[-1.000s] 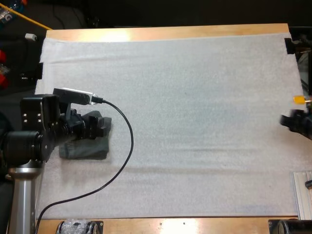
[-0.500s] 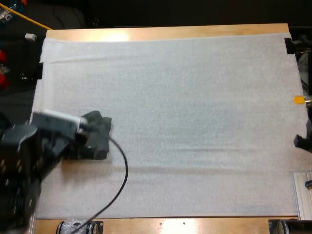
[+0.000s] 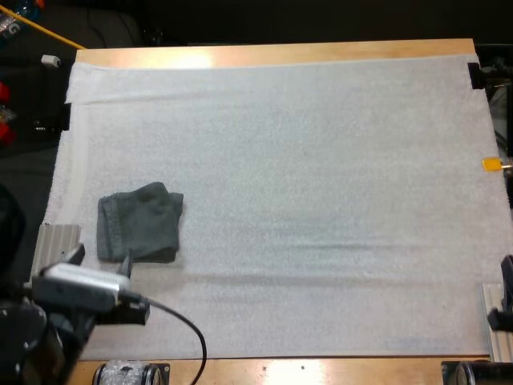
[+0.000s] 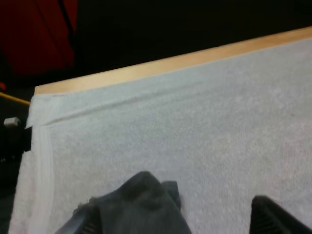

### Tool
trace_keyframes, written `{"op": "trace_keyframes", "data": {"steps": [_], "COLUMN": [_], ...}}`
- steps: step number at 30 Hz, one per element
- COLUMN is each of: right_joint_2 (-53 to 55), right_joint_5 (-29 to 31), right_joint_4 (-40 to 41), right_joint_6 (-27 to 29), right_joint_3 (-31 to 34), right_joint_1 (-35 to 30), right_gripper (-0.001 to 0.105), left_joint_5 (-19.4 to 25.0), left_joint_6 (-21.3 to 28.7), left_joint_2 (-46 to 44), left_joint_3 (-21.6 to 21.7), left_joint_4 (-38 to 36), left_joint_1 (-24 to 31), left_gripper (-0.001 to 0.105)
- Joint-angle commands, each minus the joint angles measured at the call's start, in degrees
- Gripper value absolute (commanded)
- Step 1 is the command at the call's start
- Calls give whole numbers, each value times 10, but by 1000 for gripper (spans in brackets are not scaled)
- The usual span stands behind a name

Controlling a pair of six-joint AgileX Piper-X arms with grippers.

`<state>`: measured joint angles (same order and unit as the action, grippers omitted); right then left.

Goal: Pick towel from pile, fold and stack

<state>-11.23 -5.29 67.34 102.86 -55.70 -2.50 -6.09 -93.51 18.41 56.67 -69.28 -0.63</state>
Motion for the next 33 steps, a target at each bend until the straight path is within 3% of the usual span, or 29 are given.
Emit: {"op": "trace_keyframes", "data": {"steps": [1,8,15,24,29,33], "right_joint_2": [16,75,141,144,144,144], "right_joint_5": [-6,-6,-6,-5,-5,-5], "right_joint_4": [11,39,71,84,70,28], "right_joint_6": [7,7,7,25,25,25], "right_joint_3": [-2,2,2,14,41,70], "right_joint_1": [0,0,0,0,0,0], "right_gripper": [62,62,62,62,62,62], "left_joint_5": [7,7,7,-2,-1,-1], "left_joint_6": [0,0,0,5,24,26], "left_joint_2": [-28,-120,-196,-273,-270,-270], "left_joint_3": [-12,-37,-70,-116,-118,-125], "left_joint_4": [0,-33,-112,-158,-143,-81], "left_joint_1": [-2,-2,-2,-2,-1,-1], "left_gripper": [60,60,60,60,60,60]}}
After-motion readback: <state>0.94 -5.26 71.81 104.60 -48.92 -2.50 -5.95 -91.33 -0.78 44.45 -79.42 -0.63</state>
